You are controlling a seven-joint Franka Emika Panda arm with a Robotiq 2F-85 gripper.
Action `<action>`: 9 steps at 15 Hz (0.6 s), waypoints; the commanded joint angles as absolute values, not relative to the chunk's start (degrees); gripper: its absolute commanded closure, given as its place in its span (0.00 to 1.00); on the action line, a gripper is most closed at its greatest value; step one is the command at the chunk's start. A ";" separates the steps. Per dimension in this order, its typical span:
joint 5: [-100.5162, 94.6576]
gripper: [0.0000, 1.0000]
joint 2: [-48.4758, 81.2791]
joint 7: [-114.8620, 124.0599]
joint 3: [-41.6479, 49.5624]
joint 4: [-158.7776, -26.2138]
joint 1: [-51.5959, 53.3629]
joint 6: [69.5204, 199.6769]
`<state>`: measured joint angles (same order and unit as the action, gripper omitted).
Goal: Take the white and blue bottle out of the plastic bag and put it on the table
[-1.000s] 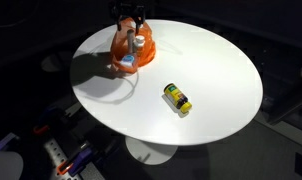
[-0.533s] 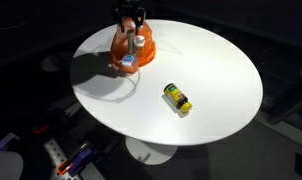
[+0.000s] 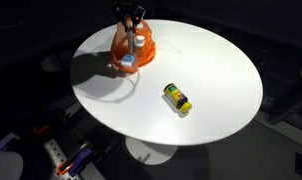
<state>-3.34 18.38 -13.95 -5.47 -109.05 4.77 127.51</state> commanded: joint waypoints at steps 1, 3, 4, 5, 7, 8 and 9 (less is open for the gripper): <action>-3.06 0.89 13.52 -13.91 -5.87 -110.86 4.44 125.43; -2.90 0.89 11.21 -13.83 -5.69 -111.50 4.27 124.09; -2.97 0.89 10.23 -13.62 -5.49 -111.58 4.18 123.40; -2.82 0.89 9.20 -13.58 -5.21 -111.63 3.88 123.14; -2.50 0.89 7.33 -13.64 -4.62 -111.50 3.23 122.60; -2.43 0.89 6.58 -13.41 -4.14 -111.32 2.84 122.54; -2.50 0.89 6.00 -13.00 -3.56 -111.06 2.38 122.56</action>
<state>-3.24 9.53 -13.64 -4.61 -109.96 3.72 123.26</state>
